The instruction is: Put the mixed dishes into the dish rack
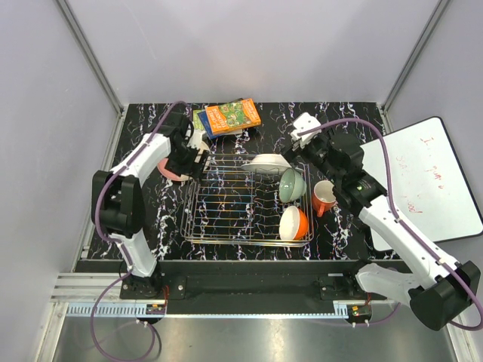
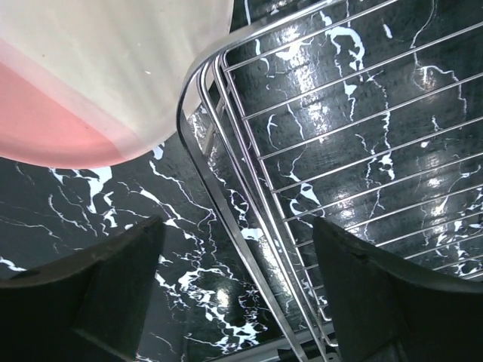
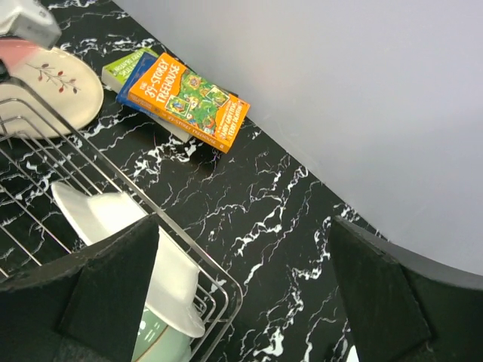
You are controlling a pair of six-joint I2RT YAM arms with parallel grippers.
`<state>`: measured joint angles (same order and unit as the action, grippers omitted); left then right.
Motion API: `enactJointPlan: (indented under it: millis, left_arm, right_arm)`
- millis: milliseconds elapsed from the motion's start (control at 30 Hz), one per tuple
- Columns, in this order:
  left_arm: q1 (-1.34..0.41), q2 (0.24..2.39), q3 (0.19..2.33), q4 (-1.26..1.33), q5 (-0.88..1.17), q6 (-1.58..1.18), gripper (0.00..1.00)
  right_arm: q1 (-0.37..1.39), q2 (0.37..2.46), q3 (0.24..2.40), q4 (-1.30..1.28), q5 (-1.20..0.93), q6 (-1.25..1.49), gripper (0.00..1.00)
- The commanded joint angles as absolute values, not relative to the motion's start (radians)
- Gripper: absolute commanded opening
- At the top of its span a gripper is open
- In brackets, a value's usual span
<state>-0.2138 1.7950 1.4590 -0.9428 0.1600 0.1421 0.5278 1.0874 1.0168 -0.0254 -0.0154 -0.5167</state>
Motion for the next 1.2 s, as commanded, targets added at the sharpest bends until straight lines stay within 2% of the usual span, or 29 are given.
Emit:
enactJointPlan:
  millis: [0, 67, 100, 167, 267, 400, 500, 767, 1167]
  left_arm:
    - [-0.209, 1.781, 1.439, -0.884, 0.175, 0.167, 0.68]
    - [-0.209, 1.782, 1.421, -0.884, 0.210, 0.167, 0.60]
    - [-0.210, 1.781, 1.414, -0.887, 0.221, 0.167, 0.51]
    - [-0.210, 1.778, 1.387, -0.887, 0.253, 0.166, 0.41]
    - [-0.215, 1.772, 1.346, -0.907, 0.288, 0.179, 0.36]
    - [-0.219, 1.747, 1.289, -0.917, 0.298, 0.199, 0.34]
    - [-0.227, 1.717, 1.252, -0.920, 0.328, 0.206, 0.25]
    - [-0.267, 1.651, 1.177, -0.957, 0.409, 0.224, 0.22]
    - [-0.282, 1.626, 1.043, -1.008, 0.450, 0.272, 0.25]
  right_arm:
    - [0.523, 1.065, 1.026, 0.049, 0.066, -0.397, 1.00]
    - [0.525, 1.057, 1.002, 0.083, 0.072, -0.387, 1.00]
    - [0.523, 1.046, 0.993, 0.097, 0.069, -0.384, 1.00]
    - [0.523, 1.045, 0.982, 0.107, 0.060, -0.382, 1.00]
    - [0.523, 1.055, 0.992, 0.088, 0.057, -0.380, 1.00]
    - [0.523, 1.057, 0.989, 0.094, 0.054, -0.374, 1.00]
    - [0.525, 1.061, 0.980, 0.103, 0.054, -0.368, 1.00]
    - [0.525, 1.071, 0.968, 0.087, 0.055, -0.367, 1.00]
    - [0.523, 1.114, 0.982, 0.100, 0.014, -0.335, 1.00]
